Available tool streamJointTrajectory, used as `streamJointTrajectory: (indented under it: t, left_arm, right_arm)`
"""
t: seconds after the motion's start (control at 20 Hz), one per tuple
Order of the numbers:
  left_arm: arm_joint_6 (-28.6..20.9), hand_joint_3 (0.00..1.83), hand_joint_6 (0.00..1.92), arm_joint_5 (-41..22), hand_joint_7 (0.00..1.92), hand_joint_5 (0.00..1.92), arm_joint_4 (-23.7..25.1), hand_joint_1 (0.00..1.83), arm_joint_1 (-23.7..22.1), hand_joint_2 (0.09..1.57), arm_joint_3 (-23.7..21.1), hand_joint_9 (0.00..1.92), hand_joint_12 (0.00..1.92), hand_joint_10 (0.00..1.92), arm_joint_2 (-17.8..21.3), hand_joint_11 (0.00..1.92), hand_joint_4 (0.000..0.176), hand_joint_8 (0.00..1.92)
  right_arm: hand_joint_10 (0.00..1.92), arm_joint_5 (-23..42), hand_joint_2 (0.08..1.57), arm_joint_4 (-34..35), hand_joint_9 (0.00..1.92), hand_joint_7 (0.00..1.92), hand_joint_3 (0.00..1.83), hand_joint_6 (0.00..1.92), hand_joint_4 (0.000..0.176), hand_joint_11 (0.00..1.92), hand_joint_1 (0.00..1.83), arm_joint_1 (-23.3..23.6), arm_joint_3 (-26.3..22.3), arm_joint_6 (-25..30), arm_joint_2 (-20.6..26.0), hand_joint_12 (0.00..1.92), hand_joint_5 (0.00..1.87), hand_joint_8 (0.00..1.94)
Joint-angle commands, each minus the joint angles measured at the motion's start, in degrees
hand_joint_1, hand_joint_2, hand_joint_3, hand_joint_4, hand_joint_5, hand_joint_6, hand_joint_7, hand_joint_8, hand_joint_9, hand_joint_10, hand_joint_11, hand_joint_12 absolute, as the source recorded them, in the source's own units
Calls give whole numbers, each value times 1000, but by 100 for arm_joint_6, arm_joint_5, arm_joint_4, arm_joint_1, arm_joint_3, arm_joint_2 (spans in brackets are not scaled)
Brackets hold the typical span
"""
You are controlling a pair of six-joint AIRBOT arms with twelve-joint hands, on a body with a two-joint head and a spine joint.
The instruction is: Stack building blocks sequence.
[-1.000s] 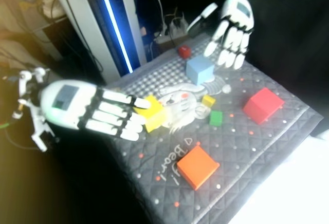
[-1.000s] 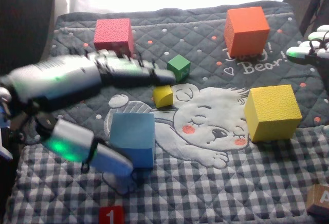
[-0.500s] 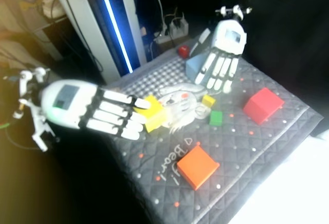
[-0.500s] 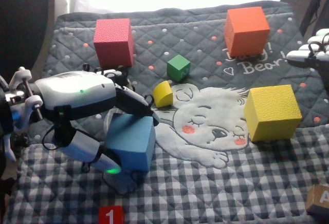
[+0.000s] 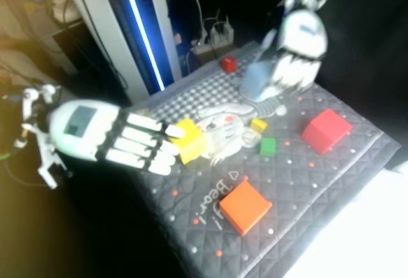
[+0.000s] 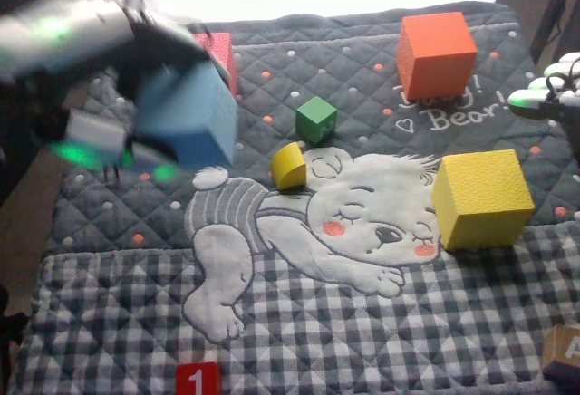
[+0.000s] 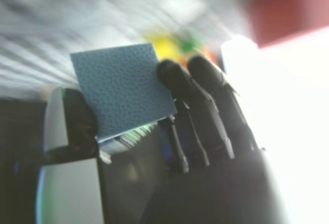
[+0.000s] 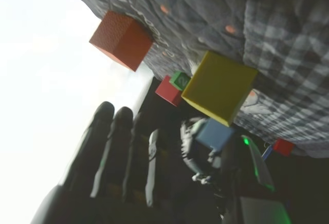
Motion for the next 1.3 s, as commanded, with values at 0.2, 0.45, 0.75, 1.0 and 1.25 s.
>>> streamJointTrajectory:
  t: [0.2, 0.45, 0.75, 1.0, 1.25]
  left_arm:
    - [84, 1, 486, 171, 1038, 1144, -555, 1288, -1013, 1075, 981, 951, 1515, 1201, -562, 811, 0, 1127]
    - [17, 2, 299, 942, 1096, 1232, -563, 1402, -1421, 1043, 1685, 1029, 1302, 1146, -1139, 773, 0, 860]
    - [15, 1, 807, 1568, 1120, 1064, -336, 1395, -1525, 1051, 2018, 1031, 1003, 1014, -1449, 851, 0, 684]
    - [1, 0, 654, 1668, 976, 1094, -292, 1389, -1523, 1081, 2045, 968, 1270, 1200, -1499, 841, 0, 958]
    - [1, 0, 353, 1843, 1037, 837, -262, 1349, -1524, 1077, 2174, 922, 1308, 699, -1612, 748, 0, 940]
  right_arm:
    - [5, 671, 1144, 158, 350, 365, 3, 2, 60, 326, 783, 14, 18, 2, 22, 42, 289, 4]
    - [19, 671, 1140, 156, 415, 411, 2, 2, 65, 425, 734, 17, 38, 2, -13, 81, 292, 11]
    - [2, 670, 1128, 155, 385, 399, 0, 3, 79, 334, 753, 17, 43, 2, -28, 40, 303, 2]
    - [0, 670, 1143, 155, 370, 369, 4, 1, 49, 335, 746, 16, 45, 2, -38, 34, 295, 0]
    - [7, 670, 1158, 155, 399, 396, 7, 3, 49, 401, 780, 16, 53, 2, -53, 51, 309, 6]
